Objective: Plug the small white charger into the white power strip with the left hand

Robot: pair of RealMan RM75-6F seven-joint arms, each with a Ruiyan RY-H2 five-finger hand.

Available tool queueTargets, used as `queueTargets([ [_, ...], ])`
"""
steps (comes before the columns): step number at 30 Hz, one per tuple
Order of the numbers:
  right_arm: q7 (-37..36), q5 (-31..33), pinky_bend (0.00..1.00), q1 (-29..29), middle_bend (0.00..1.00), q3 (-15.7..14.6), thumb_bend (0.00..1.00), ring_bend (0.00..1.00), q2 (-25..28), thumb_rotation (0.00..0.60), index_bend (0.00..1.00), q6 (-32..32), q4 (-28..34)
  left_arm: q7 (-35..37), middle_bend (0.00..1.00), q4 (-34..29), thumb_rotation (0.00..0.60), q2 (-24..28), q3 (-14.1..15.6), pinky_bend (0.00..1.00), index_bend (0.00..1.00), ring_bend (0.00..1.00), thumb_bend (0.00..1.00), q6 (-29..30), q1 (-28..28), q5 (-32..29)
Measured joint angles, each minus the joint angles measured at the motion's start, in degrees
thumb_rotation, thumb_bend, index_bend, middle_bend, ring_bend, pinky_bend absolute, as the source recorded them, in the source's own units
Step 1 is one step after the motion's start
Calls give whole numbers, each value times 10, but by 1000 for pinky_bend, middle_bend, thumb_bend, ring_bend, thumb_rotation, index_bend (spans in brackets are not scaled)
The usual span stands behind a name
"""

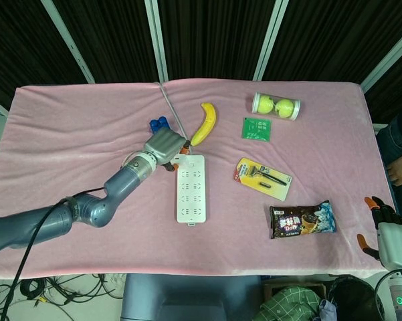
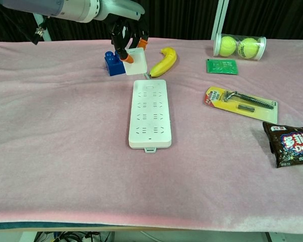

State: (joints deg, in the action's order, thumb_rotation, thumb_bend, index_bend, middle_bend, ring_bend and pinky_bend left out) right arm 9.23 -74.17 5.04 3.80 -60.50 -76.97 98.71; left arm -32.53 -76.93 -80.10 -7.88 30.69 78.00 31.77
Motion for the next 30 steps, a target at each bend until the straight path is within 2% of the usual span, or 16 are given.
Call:
queueTargets([
  [5, 1, 5, 267, 0, 92, 1, 247, 156, 0, 600, 120, 2, 2, -75, 613, -7, 600, -7, 55, 522, 594, 459, 403, 26, 80, -133],
  [9, 2, 6, 267, 0, 92, 1, 248, 156, 0, 600, 120, 1, 2, -117, 616, 3, 600, -31, 93, 522, 595, 459, 402, 51, 123, -181],
  [18, 3, 7, 267, 1, 92, 2, 248, 156, 0, 600, 120, 1, 2, -129, 617, 18, 600, -53, 110, 523, 595, 459, 403, 62, 135, -189],
  [24, 2, 9, 267, 1, 92, 1, 247, 156, 1, 600, 120, 4, 3, -110, 617, 20, 600, -57, 103, 523, 595, 459, 402, 51, 133, -197],
  [30, 6, 11, 267, 2, 92, 1, 247, 156, 3, 600, 120, 5, 4, -108, 617, 22, 600, -65, 108, 523, 595, 459, 402, 45, 137, -197],
])
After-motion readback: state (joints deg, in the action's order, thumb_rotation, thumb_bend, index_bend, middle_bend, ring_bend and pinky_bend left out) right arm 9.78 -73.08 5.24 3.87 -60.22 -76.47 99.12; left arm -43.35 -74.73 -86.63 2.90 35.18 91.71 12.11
